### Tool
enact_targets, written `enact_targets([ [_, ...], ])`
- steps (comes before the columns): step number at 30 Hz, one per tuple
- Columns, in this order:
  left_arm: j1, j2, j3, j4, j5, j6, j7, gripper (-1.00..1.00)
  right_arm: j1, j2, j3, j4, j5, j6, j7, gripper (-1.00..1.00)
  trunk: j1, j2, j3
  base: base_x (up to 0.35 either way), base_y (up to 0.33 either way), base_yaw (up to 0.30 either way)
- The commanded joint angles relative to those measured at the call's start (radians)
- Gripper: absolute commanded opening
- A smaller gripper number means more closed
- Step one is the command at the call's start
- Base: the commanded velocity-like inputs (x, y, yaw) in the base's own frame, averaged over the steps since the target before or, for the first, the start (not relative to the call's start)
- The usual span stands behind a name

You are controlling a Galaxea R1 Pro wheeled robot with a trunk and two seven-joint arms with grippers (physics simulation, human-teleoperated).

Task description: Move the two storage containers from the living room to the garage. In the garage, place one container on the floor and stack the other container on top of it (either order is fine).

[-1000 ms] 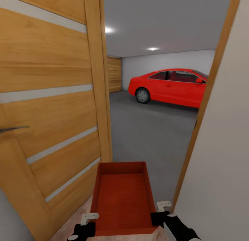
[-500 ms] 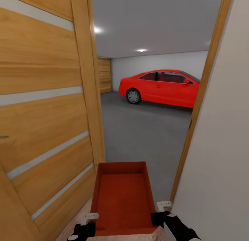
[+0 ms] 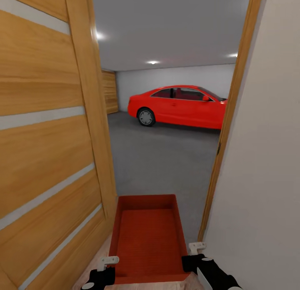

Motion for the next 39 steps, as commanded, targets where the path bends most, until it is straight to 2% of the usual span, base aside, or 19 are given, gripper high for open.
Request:
enact_targets([
  [1,0.0,0.011,-0.005,-0.002,0.004,-0.003,0.008,-1.0,-0.001,-0.009,-0.017,-0.002,0.009,0.006,0.003,-1.0,0.0,-0.001,0.0,0.024,0.051,-0.257],
  [39,0.0,0.013,-0.006,-0.002,0.004,-0.004,0.008,-1.0,-0.001,-0.009,-0.017,-0.002,0.009,0.006,0.003,-1.0,0.0,-0.001,0.011,0.002,0.139,-0.165],
])
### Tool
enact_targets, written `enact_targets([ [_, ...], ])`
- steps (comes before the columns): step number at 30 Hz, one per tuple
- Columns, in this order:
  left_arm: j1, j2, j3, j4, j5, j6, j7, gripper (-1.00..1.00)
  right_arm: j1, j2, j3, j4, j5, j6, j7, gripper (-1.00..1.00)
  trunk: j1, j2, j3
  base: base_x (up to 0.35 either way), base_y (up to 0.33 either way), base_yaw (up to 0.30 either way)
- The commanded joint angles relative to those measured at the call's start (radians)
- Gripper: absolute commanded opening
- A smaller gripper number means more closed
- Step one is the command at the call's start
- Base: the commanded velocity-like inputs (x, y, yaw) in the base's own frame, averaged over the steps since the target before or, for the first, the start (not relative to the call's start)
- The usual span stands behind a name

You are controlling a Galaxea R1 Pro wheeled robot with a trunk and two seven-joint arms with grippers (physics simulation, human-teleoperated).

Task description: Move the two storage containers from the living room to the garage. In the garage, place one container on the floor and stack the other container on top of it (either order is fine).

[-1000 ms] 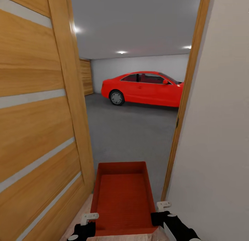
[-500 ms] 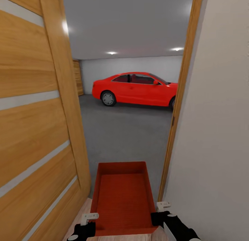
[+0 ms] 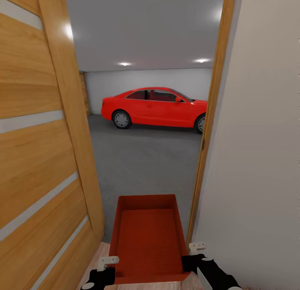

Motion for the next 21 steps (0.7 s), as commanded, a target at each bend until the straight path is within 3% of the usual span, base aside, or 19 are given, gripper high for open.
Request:
enact_targets([
  [1,0.0,0.013,-0.005,-0.002,0.003,-0.003,0.008,-1.0,-0.001,-0.009,-0.018,-0.002,0.009,0.007,0.003,-1.0,0.0,-0.001,-0.001,0.0,0.031,-0.057],
  [5,0.0,0.013,-0.005,-0.002,0.003,-0.003,0.008,-1.0,-0.001,-0.009,-0.018,-0.002,0.009,0.007,0.003,-1.0,0.0,-0.001,-0.001,0.0,0.104,-0.072],
  [13,0.0,0.013,-0.005,-0.002,0.003,-0.003,0.008,-1.0,-0.001,-0.009,-0.018,-0.002,0.009,0.007,0.003,-1.0,0.0,-0.001,-0.001,0.0,0.21,-0.221],
  [21,0.0,0.013,-0.005,-0.002,0.003,-0.003,0.008,-1.0,-0.001,-0.009,-0.018,-0.002,0.009,0.007,0.003,-1.0,0.0,-0.001,-0.001,0.012,0.039,-0.09],
])
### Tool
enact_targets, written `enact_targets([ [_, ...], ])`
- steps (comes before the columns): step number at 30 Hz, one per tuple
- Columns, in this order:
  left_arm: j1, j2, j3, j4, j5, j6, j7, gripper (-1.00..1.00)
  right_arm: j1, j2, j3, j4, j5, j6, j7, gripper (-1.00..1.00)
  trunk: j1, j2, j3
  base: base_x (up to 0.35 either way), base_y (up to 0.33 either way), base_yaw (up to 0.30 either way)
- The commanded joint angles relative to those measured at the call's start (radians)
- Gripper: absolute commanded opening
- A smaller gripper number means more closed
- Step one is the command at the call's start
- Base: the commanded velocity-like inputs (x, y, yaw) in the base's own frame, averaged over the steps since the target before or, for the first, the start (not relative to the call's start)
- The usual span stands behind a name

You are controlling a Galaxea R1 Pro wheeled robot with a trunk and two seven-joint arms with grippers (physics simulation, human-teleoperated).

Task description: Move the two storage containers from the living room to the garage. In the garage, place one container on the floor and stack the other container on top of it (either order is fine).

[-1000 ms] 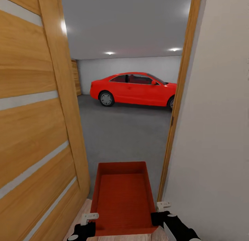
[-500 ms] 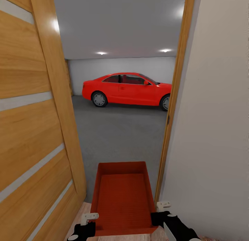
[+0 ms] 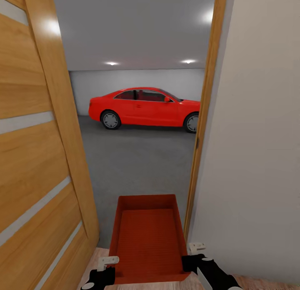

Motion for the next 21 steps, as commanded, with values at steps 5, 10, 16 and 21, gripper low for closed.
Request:
enact_targets([
  [5,0.0,0.013,-0.005,-0.002,0.003,-0.002,0.008,-1.0,-0.001,-0.009,-0.018,-0.002,0.009,0.006,0.004,-1.0,0.0,-0.001,-0.001,0.108,0.126,-0.199],
  [10,0.0,0.013,-0.005,-0.002,0.003,-0.003,0.008,-1.0,-0.001,-0.009,-0.018,-0.002,0.009,0.006,0.004,-1.0,0.0,-0.001,-0.001,0.047,0.059,-0.064],
  [16,0.0,0.013,-0.005,-0.003,0.003,-0.002,0.008,-1.0,-0.001,-0.009,-0.019,-0.002,0.009,0.006,0.004,-1.0,0.0,-0.001,-0.001,0.037,0.077,-0.011],
  [21,0.0,0.013,-0.005,-0.002,0.003,-0.003,0.008,-1.0,-0.001,-0.009,-0.019,-0.002,0.009,0.006,0.004,-1.0,0.0,-0.001,-0.001,0.076,0.168,-0.002],
])
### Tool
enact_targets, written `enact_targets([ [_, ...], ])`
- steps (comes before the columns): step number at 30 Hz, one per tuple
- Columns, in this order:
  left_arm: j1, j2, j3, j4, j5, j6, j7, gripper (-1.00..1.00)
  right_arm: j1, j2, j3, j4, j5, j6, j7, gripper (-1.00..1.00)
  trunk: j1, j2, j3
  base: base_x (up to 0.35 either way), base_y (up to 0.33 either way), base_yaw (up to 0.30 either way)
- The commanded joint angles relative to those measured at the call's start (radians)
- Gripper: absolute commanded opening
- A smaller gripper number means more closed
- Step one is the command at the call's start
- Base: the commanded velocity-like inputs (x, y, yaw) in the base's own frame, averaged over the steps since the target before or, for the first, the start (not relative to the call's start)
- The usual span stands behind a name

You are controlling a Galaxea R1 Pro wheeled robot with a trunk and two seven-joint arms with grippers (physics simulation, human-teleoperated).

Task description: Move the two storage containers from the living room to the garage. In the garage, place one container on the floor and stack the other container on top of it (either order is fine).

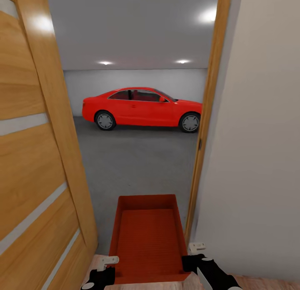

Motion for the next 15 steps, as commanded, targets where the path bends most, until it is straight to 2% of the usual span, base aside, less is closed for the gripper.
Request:
enact_targets([
  [1,0.0,0.012,-0.005,-0.002,0.003,-0.003,0.008,-1.0,-0.001,-0.01,-0.016,-0.002,0.007,0.007,0.004,-1.0,0.0,-0.001,-0.001,0.038,0.08,-0.001],
  [15,0.0,0.012,-0.005,-0.002,0.003,-0.004,0.008,-1.0,-0.001,-0.01,-0.016,-0.002,0.007,0.007,0.003,-1.0,0.0,-0.001,-0.001,0.058,0.068,0.0],
])
